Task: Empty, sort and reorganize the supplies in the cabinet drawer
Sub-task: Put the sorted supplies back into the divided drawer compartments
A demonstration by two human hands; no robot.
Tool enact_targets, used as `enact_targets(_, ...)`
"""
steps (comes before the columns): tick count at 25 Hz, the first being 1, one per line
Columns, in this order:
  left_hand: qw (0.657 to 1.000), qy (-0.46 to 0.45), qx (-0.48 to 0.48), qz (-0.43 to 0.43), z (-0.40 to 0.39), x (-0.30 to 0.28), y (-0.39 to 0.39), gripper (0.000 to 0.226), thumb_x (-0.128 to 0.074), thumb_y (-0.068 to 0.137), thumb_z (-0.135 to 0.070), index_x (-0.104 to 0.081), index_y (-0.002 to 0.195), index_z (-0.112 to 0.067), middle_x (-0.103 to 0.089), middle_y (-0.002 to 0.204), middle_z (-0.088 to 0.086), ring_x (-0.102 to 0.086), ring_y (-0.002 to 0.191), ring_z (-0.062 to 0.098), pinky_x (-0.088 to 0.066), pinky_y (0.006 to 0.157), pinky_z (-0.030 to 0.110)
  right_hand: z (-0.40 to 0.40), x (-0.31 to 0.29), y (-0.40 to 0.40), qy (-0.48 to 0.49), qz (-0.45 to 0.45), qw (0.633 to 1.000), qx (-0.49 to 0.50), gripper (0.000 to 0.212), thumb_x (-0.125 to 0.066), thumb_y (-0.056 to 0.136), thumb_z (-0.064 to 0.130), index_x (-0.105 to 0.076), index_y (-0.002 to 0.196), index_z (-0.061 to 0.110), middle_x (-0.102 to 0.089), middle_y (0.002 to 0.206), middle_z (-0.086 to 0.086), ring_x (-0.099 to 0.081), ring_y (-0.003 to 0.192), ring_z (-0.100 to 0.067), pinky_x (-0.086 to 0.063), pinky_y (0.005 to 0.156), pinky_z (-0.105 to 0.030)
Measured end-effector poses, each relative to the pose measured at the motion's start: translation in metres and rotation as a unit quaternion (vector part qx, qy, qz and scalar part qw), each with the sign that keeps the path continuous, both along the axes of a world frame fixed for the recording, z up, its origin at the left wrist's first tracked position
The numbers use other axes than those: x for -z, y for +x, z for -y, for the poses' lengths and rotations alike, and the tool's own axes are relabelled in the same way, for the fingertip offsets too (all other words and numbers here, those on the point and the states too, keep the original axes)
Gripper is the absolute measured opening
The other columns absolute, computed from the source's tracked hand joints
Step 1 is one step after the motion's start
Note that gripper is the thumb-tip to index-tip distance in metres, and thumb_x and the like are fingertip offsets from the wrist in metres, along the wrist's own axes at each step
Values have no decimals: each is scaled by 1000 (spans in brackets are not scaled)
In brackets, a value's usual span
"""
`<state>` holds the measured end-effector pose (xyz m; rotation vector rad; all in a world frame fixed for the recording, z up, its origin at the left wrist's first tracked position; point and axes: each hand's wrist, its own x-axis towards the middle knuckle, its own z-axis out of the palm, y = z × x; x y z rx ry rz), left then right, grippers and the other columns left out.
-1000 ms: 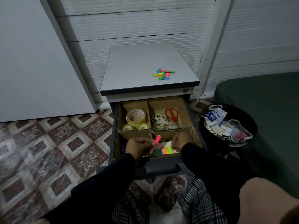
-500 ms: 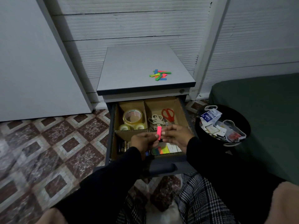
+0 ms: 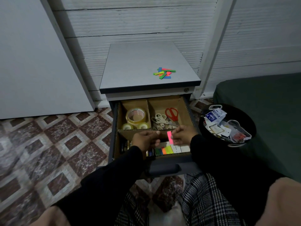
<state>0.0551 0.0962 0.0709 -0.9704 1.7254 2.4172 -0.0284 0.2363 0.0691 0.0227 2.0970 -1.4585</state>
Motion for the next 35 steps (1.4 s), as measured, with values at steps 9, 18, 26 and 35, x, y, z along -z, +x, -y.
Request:
enact_targets(9,999,-13,-32,8,19,8,6,17,-59,91,-11,-57,76,-3,-58,68,7,-59,55,15,-54,51,20,-3,48,-20,241,-78,963,-88,30,-64,79,5,-46,63,23,-64,100,-19,-58,86,-25,-53,89,-42)
enact_targets(18,999,-21,-20,24,17,11,9,18,-55,92,-7,-56,75,-4,-58,70,8,-58,63,19,-55,57,23,-2,57,-19,284,-102,947,-107,37,-66,79,12,-36,62,25,-61,118,-20,-47,86,-19,-43,78,-28)
enact_targets(26,997,-53,10,50,16,7,8,15,-56,92,-7,-57,77,-5,-57,69,9,-54,59,17,-51,49,20,-4,53,-22,279,-88,949,-120,32,-67,76,8,-42,63,23,-55,94,-11,-51,72,-18,-50,73,-30)
enact_targets(35,991,-123,48,14,20,-35,-26,18,-55,92,-5,-56,75,-9,-56,67,6,-52,56,13,-45,48,19,-6,-26,-44,231,-88,965,-92,14,-61,82,-3,-59,72,6,-65,90,-14,-54,66,-17,-45,56,-25)
